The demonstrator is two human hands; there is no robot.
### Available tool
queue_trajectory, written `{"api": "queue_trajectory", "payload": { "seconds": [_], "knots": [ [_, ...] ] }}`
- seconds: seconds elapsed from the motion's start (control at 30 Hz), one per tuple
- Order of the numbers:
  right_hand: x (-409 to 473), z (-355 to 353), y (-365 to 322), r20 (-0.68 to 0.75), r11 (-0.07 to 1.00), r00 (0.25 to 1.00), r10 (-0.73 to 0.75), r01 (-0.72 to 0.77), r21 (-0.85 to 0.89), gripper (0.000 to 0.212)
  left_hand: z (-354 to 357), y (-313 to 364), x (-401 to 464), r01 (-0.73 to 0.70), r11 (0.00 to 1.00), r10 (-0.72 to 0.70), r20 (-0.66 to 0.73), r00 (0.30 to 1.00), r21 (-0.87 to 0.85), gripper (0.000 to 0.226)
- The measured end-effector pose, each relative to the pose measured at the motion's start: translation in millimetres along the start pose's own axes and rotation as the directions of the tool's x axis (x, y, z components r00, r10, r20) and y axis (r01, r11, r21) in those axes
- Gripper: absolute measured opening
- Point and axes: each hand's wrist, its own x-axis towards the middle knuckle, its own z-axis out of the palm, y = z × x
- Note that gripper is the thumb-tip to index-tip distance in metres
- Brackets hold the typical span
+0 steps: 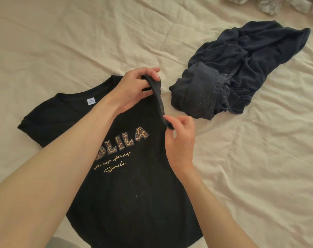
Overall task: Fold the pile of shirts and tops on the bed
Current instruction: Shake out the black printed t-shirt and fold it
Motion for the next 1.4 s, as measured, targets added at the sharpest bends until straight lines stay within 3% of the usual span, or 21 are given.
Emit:
{"api": "queue_trajectory", "payload": {
  "seconds": [0.1, 0.17, 0.3, 0.37, 0.47, 0.57, 0.67, 0.73, 0.87, 0.93, 1.0, 1.1, 1.27, 1.4],
  "knots": [
    [-8.3, 3.7, -0.9, 0.054, 0.987, 0.989, -0.138, 0.142, -0.072, 0.036, -14.4, -8.9, -10.0, 0.039, 0.947, -0.007, 0.099, 0.995, -0.319, 0.054],
    [-11.4, 3.8, -0.5, 0.083, 0.98, 0.981, -0.174, 0.181, -0.08, 0.037, -19.3, -15.7, -16.6, 0.055, 0.882, 0.005, 0.125, 0.992, -0.469, 0.046],
    [-13.5, 0.4, 5.5, 0.14, 0.951, 0.958, -0.248, 0.269, -0.154, 0.033, -22.5, -26.9, -28.8, 0.022, 0.716, -0.075, -0.045, 0.996, -0.698, 0.022],
    [-15.2, 0.0, 8.0, 0.202, 0.925, 0.932, -0.302, 0.338, -0.174, 0.031, -27.5, -30.9, -35.4, 0.038, 0.727, -0.231, -0.192, 0.954, -0.686, 0.012],
    [-18.4, 0.0, 11.9, 0.333, 0.88, 0.869, -0.365, 0.439, -0.181, 0.027, -44.6, -35.7, -39.8, 0.243, 0.892, -0.391, -0.379, 0.839, -0.382, 0.018],
    [-21.2, -0.2, 14.1, 0.422, 0.868, 0.833, -0.357, 0.463, -0.179, 0.03, -44.5, -22.9, -37.2, 0.419, 0.901, -0.354, -0.367, 0.86, 0.114, 0.038],
    [-22.3, 0.6, 14.4, 0.426, 0.871, 0.84, -0.337, 0.45, -0.196, 0.03, -35.7, -14.2, -21.2, 0.358, 0.837, -0.229, -0.328, 0.916, 0.415, 0.038],
    [-23.3, 1.1, 16.0, 0.427, 0.868, 0.84, -0.335, 0.451, -0.206, 0.03, -31.3, -15.3, -7.9, 0.294, 0.845, -0.149, -0.33, 0.932, 0.447, 0.029],
    [-22.5, 1.6, 26.8, 0.453, 0.835, 0.823, -0.344, 0.488, -0.254, 0.026, -26.4, -22.9, 7.7, 0.176, 0.948, -0.07, -0.365, 0.928, 0.267, 0.013],
    [-22.4, 2.1, 33.3, 0.492, 0.812, 0.81, -0.319, 0.501, -0.298, 0.02, -25.7, -29.7, 12.2, 0.135, 0.938, -0.013, -0.356, 0.935, 0.32, 0.015],
    [-23.8, 0.9, 35.8, 0.553, 0.802, 0.784, -0.28, 0.508, -0.314, 0.03, -26.6, -36.6, 15.4, 0.133, 0.915, 0.008, -0.346, 0.938, 0.382, 0.026],
    [-27.2, -2.7, 36.0, 0.592, 0.815, 0.768, -0.245, 0.494, -0.304, 0.042, -27.7, -44.5, 9.1, 0.128, 0.828, 0.068, -0.324, 0.943, 0.546, 0.048],
    [-42.5, -12.4, 36.0, 0.62, 0.824, 0.776, -0.119, 0.426, -0.374, 0.064, -31.0, -73.0, -38.0, 0.151, 0.568, 0.264, -0.354, 0.897, 0.809, 0.061],
    [-63.6, -38.3, 31.6, 0.449, 0.956, 0.887, 0.112, 0.027, -0.291, 0.054, -22.1, -97.2, -89.3, 0.143, 0.492, 0.377, -0.358, 0.854, 0.859, 0.061]
  ]
}}
